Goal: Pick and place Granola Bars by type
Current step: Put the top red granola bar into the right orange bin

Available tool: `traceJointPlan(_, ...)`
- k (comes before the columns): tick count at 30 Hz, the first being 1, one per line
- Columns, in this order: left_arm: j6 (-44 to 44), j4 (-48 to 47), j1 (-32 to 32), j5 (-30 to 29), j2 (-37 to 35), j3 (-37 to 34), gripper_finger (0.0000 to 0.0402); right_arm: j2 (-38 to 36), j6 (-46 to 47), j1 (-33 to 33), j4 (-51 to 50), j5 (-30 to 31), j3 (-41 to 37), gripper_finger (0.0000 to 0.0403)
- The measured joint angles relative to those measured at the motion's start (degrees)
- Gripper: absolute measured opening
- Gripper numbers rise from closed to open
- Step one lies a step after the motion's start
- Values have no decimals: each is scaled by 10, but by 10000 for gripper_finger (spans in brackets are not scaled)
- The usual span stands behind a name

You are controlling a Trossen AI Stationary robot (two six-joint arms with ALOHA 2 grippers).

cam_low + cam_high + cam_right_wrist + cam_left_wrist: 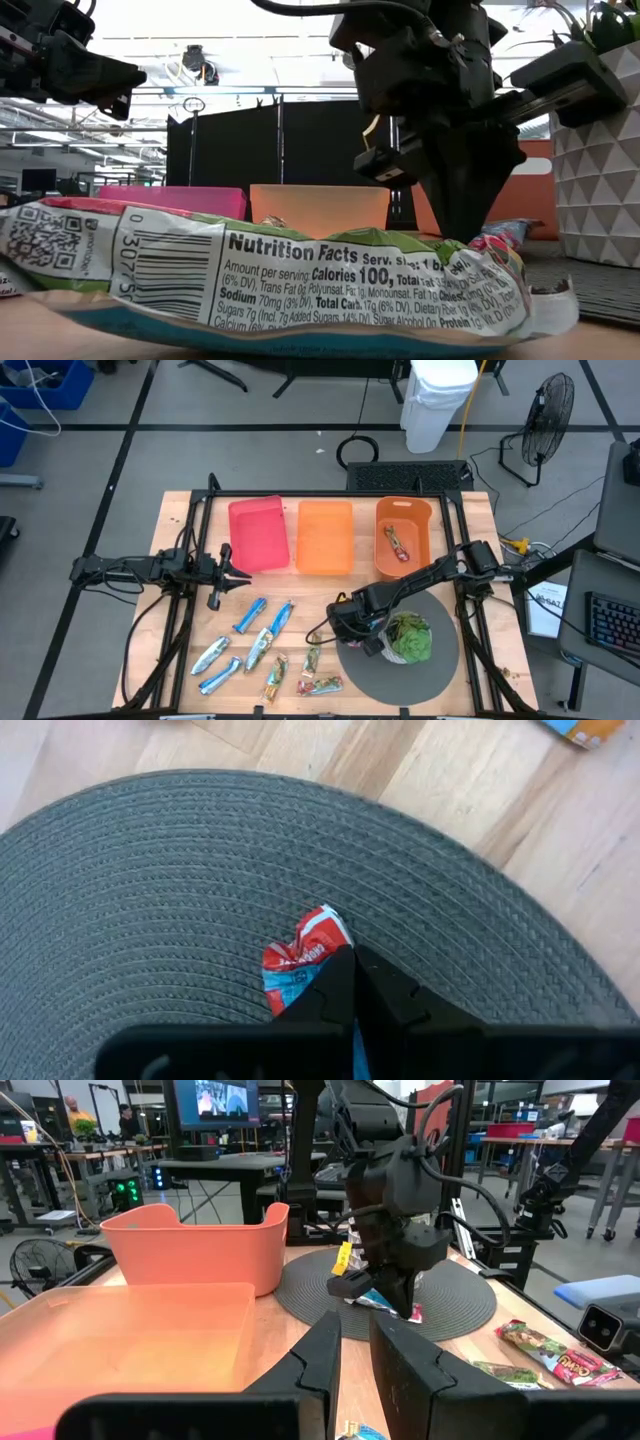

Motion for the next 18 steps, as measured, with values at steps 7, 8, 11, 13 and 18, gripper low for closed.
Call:
traceJointPlan(7, 0, 0, 0, 0, 0, 0, 63, 0, 0, -4, 8, 101, 0, 0)
traceJointPlan(8, 0, 0, 0, 0, 0, 0, 63, 0, 1, -5, 11, 128, 0, 0)
traceJointPlan(11, 0, 0, 0, 0, 0, 0, 63, 0, 4, -8, 30, 216, 0, 0)
traceJointPlan(13, 0, 0, 0, 0, 0, 0, 63, -3, 7, -9, 36, 263, 0, 0)
traceJointPlan(18, 0, 0, 0, 0, 0, 0, 63, -51, -1, -10, -7, 196, 1, 0)
